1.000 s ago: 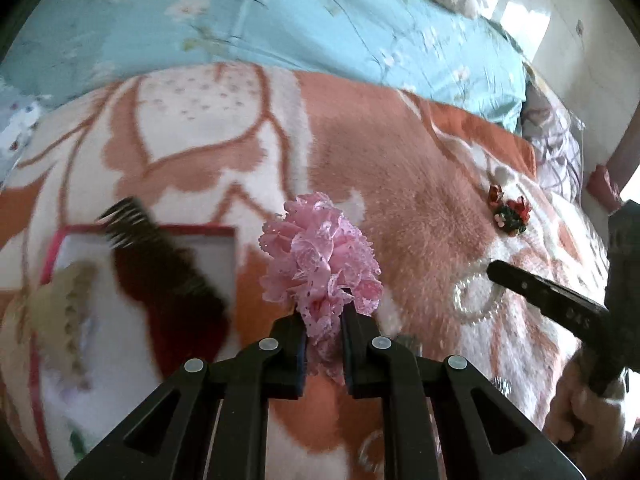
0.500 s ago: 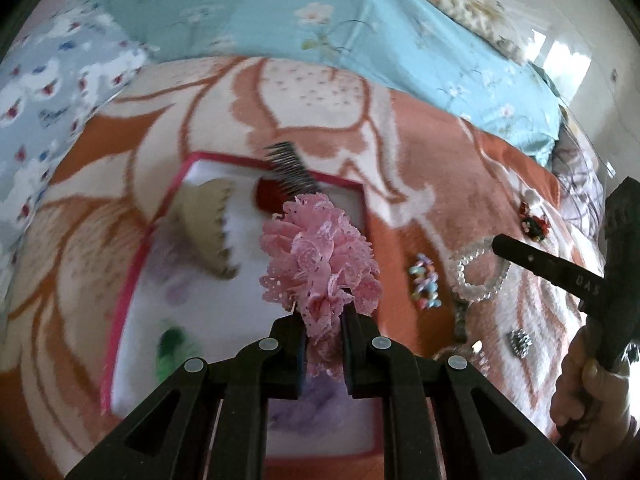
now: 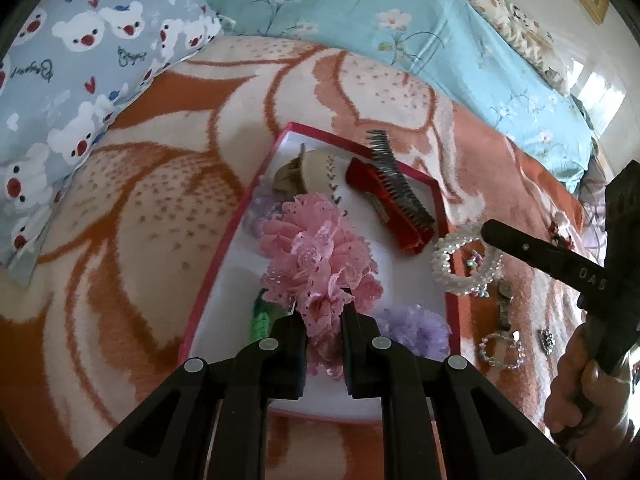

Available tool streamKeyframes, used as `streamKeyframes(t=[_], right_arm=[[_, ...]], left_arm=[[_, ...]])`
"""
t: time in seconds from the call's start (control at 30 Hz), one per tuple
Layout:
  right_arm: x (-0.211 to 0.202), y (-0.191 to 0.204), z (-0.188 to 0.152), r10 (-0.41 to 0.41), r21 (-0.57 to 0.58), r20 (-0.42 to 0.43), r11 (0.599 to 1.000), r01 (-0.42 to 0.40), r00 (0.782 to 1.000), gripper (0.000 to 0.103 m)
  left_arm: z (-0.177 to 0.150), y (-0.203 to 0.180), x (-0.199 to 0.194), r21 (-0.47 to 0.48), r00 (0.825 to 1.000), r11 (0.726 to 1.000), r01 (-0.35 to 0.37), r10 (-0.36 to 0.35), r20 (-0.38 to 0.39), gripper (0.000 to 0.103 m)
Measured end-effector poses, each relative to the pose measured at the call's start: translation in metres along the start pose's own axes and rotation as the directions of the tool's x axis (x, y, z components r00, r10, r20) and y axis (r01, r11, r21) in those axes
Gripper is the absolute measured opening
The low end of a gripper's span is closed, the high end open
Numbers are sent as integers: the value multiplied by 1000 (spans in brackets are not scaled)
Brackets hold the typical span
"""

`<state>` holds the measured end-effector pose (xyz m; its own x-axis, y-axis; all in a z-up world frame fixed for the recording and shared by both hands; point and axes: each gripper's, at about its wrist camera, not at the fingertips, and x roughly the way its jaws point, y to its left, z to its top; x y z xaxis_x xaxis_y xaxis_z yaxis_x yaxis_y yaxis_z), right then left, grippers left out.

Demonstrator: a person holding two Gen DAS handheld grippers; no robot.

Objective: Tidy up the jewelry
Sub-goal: 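Carry both items into the box and open both tools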

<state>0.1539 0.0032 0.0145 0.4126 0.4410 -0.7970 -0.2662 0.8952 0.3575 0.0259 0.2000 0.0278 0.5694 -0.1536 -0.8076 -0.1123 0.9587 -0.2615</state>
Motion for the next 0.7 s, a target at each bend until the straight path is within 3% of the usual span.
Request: streamKeyframes(t=[0.27, 0.7], right_arm=[[35, 11, -6, 28, 8, -38, 1000, -28, 999, 12], [72, -1, -30, -2, 10, -139, 1000, 3, 990, 13]], left_arm=[[6, 11, 25, -30, 999, 999, -22, 21, -36, 12], [11, 17, 67, -45, 996, 998, -45, 41, -83, 19]])
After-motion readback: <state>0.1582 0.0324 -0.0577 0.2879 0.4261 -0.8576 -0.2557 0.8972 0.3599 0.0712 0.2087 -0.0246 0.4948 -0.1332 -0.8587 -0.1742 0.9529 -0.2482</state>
